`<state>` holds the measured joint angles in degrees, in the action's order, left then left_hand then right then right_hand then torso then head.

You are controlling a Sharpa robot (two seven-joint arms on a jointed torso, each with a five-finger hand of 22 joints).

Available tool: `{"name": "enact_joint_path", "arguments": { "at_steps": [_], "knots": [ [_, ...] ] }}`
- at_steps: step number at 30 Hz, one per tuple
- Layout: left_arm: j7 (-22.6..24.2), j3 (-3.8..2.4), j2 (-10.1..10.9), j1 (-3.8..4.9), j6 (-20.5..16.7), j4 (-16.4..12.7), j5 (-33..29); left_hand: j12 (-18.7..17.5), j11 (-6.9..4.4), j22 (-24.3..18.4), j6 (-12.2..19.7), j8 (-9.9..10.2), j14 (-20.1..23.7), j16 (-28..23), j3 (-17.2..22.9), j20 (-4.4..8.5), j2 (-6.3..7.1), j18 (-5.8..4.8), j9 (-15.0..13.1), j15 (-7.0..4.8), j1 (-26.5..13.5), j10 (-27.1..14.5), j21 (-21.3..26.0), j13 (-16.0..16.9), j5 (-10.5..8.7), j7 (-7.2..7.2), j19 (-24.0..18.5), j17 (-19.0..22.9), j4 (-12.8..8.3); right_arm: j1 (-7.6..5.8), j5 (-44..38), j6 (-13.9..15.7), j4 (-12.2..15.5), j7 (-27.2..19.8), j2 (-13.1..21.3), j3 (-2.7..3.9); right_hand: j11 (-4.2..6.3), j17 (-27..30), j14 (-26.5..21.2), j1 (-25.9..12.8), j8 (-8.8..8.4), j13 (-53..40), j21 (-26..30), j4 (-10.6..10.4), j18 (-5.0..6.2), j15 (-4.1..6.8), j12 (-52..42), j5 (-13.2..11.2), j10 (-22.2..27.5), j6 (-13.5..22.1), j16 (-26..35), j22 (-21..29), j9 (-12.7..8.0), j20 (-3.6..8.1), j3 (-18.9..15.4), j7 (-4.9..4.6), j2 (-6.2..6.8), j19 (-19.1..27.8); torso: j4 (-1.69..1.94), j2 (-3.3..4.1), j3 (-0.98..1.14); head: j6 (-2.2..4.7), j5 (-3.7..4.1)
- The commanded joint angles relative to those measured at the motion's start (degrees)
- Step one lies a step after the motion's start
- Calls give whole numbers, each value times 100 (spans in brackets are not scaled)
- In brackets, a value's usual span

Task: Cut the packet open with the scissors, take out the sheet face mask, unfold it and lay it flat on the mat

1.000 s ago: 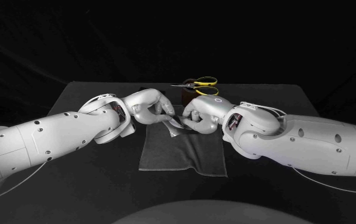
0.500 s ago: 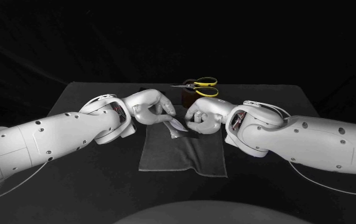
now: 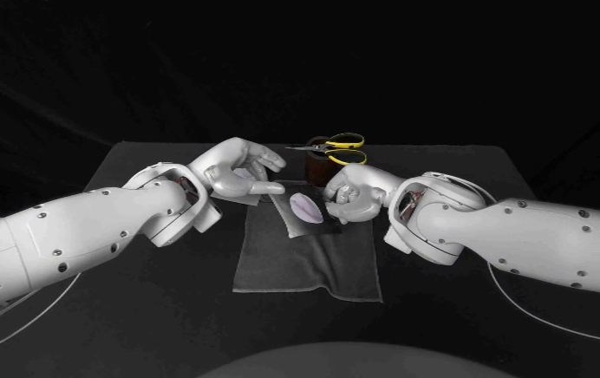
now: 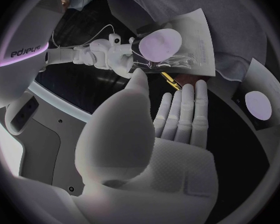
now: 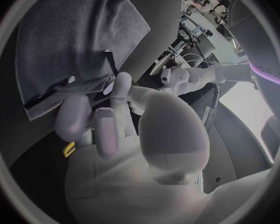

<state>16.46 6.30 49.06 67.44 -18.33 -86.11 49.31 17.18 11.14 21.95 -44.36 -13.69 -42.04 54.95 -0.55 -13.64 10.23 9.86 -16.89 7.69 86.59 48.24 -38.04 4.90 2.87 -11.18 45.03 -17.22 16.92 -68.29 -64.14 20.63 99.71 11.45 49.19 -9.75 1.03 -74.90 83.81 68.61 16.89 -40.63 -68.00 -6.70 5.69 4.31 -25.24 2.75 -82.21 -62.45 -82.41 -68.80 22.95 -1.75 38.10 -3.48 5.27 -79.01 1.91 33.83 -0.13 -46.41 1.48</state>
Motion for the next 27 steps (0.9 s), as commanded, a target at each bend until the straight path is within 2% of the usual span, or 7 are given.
{"name": "enact_joint_path", "arguments": {
  "at_steps": [1,10,13,15,17,21,27],
  "knots": [
    [-266,-15,159,29,-344,-129,-753,234,-102,-57,-130,-172,-180,2,67,53,-86,69,-53,-47,15,27,60,47,-2,-122,178,17,-5,-11,507,287,131,185,124,4,12,-368,382,8,222,-5,-22,36,-40,40,-23,3,-46,-38,-22,0,166,7,-14,16,-91,-22,-1,0,5,20,31],
    [-895,-26,674,70,268,-671,-542,1788,-603,316,-645,-1412,-1821,990,196,599,-498,76,-551,-610,-20,798,-698,670,-5,260,1425,-515,-27,-68,816,454,456,320,443,5,12,-377,383,4,224,-6,-32,37,-43,41,-23,2,-48,-38,-28,-11,167,8,-17,16,-95,-28,8,-11,-6,74,98],
    [-1022,-25,720,72,527,-846,-352,1852,-686,445,-633,-1476,-2115,1092,291,707,-595,70,-562,-702,36,839,-909,703,-5,342,1587,-635,-22,-73,890,472,471,354,444,5,12,-377,383,4,224,-6,-32,37,-43,41,-23,2,-48,-38,-28,-11,167,8,-17,16,-95,-28,22,-13,-13,79,96],
    [-1088,-24,713,71,637,-932,-280,1890,-719,574,-616,-1457,-2619,1459,303,757,-596,67,-535,-746,-9,921,-1098,723,-6,364,1710,-1454,-23,-74,930,495,460,377,417,4,12,-377,383,4,224,-6,-32,37,-43,41,-23,2,-48,-38,-28,-11,167,8,-17,16,-95,-28,28,-17,-17,90,94],
    [-1174,-21,673,71,728,-988,-236,1960,-772,1294,-652,-1442,-3035,1779,290,805,-596,-38,-513,-799,-84,1091,-1653,759,-6,398,2087,-2202,-22,-74,954,535,436,399,376,4,12,-379,383,2,226,-7,-28,38,-42,41,-23,2,-49,-38,-30,-8,167,8,-18,17,-96,-26,19,-20,-20,102,91],
    [-1422,8,500,66,721,-1042,-240,1992,-810,2095,-763,-1360,-3470,2043,133,879,-642,-159,-442,-843,-533,1358,-2287,809,-4,401,2455,-2977,-10,-67,992,615,396,417,284,4,12,-386,385,2,227,-7,-22,39,-40,41,-23,2,-50,-39,-34,-2,167,8,-19,17,-99,-23,18,-16,-27,124,78],
    [-1983,59,112,61,428,-921,-614,1973,-759,2233,-647,-1198,-3536,1966,-232,867,-763,-173,-368,-819,-1279,1449,-2419,869,-9,333,2448,-3043,-4,-58,1038,643,349,387,87,3,13,-382,384,1,228,-8,-10,41,-37,41,-23,2,-52,-39,-32,10,168,9,-19,18,-101,-17,12,-15,-21,135,30]
  ]
}}
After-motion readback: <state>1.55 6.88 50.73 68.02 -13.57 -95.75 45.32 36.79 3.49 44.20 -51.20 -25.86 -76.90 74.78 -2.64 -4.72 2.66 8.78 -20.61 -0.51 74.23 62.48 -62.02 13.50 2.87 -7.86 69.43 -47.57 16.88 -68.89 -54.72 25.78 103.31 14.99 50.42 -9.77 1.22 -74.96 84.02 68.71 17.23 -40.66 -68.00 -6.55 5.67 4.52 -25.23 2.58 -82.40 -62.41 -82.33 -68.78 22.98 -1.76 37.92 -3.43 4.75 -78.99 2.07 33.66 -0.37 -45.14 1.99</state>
